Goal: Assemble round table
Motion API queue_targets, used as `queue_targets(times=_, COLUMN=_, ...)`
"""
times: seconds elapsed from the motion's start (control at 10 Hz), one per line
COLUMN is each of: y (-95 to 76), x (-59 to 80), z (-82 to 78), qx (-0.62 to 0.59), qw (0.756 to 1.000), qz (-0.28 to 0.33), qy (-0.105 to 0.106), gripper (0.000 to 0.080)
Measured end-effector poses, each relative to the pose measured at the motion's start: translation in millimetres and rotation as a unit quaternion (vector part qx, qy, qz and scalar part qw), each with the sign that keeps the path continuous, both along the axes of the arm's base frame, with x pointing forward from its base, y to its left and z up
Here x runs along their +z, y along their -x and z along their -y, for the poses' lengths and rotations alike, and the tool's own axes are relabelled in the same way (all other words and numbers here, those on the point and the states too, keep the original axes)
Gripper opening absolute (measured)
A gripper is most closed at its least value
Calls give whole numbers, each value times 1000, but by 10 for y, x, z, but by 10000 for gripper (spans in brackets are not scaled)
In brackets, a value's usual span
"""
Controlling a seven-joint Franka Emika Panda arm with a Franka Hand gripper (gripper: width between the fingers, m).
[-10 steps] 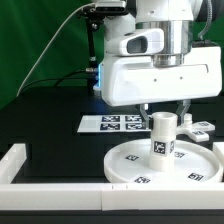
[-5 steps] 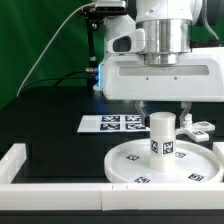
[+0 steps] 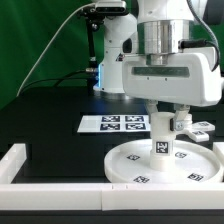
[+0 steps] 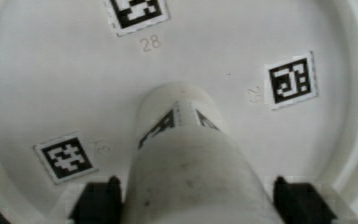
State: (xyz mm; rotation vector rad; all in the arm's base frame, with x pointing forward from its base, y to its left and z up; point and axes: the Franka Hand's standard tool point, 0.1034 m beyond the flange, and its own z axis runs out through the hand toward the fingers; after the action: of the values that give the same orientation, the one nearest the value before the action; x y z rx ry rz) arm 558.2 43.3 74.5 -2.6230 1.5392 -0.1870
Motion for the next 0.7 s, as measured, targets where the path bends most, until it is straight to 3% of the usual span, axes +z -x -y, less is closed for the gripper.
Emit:
queue_targets(times=0.3, y=0, x=7, z=1, qx=-68, qw=998, qz=-1, qy=-16, gripper=407)
queue_targets(times=0.5, y=-15, x=10, z=-16, qx=-230, qw=972, qz=-12, qy=-57, gripper=407)
queue_targets(times=0.7, y=-22, x=9, z=-25, qx=-249, qw=966, qz=-13, qy=-63, gripper=407)
